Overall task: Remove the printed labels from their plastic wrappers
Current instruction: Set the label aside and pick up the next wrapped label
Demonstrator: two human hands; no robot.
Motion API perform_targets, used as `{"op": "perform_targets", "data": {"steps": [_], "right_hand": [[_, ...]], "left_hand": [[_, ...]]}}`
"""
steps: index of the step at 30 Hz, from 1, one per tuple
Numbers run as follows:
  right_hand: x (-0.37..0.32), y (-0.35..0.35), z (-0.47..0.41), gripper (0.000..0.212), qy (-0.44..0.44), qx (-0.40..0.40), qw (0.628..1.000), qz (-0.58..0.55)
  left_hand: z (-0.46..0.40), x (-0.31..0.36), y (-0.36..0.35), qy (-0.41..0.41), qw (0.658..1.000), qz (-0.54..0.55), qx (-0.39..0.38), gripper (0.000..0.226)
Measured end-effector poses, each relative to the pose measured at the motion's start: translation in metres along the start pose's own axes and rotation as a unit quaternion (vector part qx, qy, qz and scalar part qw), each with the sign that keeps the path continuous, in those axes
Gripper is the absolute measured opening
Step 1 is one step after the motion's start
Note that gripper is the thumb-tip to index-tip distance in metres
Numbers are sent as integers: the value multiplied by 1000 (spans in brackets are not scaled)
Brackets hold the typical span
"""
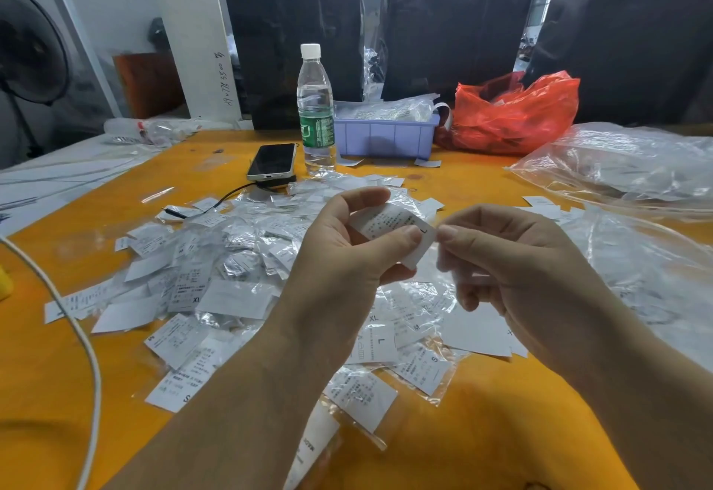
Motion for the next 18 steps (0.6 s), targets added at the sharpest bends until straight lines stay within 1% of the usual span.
{"op": "perform_targets", "data": {"steps": [4, 8, 10, 13, 15, 18], "right_hand": [[1, -5, 1, 29, -1, -15, 1000, -14], [1, -6, 2, 29, 7, -20, 1000, -14], [1, -3, 2, 23, 17, 2, 1000, -7], [0, 2, 3, 11, 38, 36, 999, 1], [-1, 2, 4, 9, 53, 52, 997, 15], [-2, 4, 4, 8, 66, 81, 994, 33]], "left_hand": [[-1, -2, 0, 7, 1000, 21, 1, 53], [0, -3, -4, 31, 994, 105, -15, 60], [0, -6, -6, 54, 988, 143, -17, 62], [1, -13, -10, 81, 984, 153, -26, 62], [1, -17, -12, 93, 985, 142, -39, 55], [0, -19, -10, 101, 989, 103, -43, 30]]}}
Point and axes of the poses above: each hand's wrist, its own z-axis away from the middle knuckle, its own y-axis out of the back of the hand, x = y × z, the point moved 6 cm from there along -z, towards the middle knuckle, and after that the axes turned 2 degrees about y, right-handed, at the moved point
